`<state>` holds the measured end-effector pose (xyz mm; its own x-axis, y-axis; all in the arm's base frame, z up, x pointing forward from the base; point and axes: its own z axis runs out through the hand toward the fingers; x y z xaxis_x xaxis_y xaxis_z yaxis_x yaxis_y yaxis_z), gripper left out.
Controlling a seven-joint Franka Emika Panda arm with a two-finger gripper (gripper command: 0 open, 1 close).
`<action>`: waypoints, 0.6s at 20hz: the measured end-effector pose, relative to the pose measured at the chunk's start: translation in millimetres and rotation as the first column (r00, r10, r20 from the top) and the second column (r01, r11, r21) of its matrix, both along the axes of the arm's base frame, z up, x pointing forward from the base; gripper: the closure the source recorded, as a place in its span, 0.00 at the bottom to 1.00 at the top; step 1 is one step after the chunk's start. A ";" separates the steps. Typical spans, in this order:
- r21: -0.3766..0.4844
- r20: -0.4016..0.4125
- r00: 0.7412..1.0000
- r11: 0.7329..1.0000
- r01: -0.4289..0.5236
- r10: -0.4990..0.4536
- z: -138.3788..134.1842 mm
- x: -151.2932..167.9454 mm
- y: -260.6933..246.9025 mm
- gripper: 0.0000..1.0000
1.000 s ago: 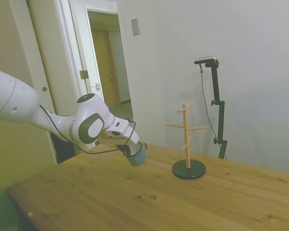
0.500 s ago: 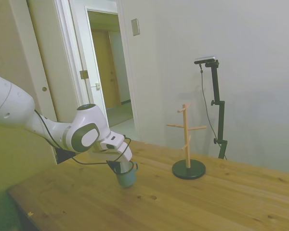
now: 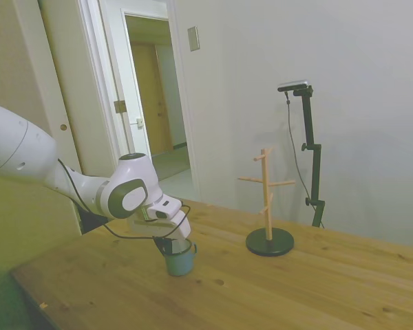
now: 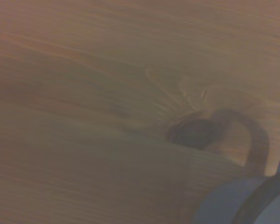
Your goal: Unload the mug
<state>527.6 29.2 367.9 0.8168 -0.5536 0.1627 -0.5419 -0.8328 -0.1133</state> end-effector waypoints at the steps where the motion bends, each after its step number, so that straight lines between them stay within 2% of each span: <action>1: 0.000 -0.003 1.000 1.000 0.000 0.000 0.1 0.0 -0.1 0.00; 12: -0.002 -0.029 1.000 1.000 0.003 -0.003 5.6 -0.3 -1.4 0.00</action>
<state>527.4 27.8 373.5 0.8196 -0.5556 0.1400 -0.5473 -0.8315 -0.0956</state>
